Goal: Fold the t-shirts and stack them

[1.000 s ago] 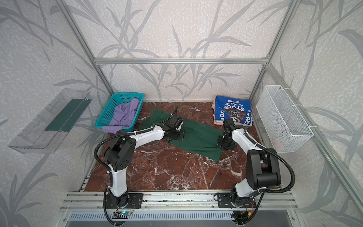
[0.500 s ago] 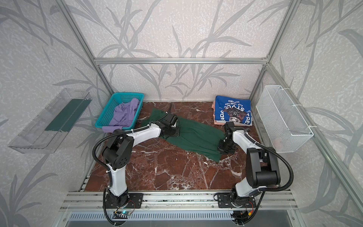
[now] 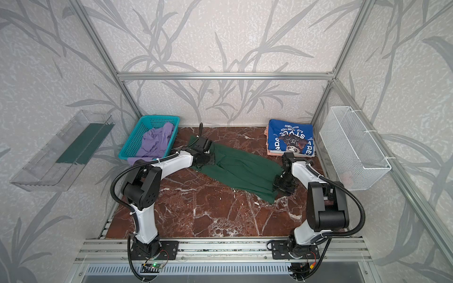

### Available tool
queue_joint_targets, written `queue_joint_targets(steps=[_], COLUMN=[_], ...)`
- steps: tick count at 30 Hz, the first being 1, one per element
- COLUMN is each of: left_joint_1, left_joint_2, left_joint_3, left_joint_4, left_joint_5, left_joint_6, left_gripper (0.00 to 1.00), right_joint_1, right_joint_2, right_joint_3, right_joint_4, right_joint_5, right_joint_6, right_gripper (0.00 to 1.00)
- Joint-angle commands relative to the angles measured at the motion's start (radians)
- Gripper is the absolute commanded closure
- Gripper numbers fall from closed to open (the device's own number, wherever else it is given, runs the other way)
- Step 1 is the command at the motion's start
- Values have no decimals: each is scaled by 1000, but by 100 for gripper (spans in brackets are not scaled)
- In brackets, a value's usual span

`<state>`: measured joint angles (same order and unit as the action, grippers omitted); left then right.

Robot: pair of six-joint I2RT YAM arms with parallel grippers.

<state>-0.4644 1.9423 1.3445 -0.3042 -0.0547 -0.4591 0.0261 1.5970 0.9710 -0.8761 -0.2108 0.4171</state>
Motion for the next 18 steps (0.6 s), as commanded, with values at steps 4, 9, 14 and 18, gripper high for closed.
queue_joint_targets(steps=[4,9,14,18], left_joint_1=[4,28,50,68], left_joint_2=[-59,-21,27,111], left_joint_3=[14,55,110,164], left_joint_4=[-66,-87,-129,-125], left_joint_5=[-177,-182,-130,-69], left_joint_6=[22,33,9,-3], left_gripper=[53,45,45,45], right_joint_1=[31,100,154,180], right_joint_2=[-110,-91,100,237], right_joint_3=[93,135,265,341], right_joint_4=[-18,109,127,134], right_joint_5=[101,118,126,149], right_joint_6=[-38,-78,-86,-78], right_gripper=[20,9,10,13])
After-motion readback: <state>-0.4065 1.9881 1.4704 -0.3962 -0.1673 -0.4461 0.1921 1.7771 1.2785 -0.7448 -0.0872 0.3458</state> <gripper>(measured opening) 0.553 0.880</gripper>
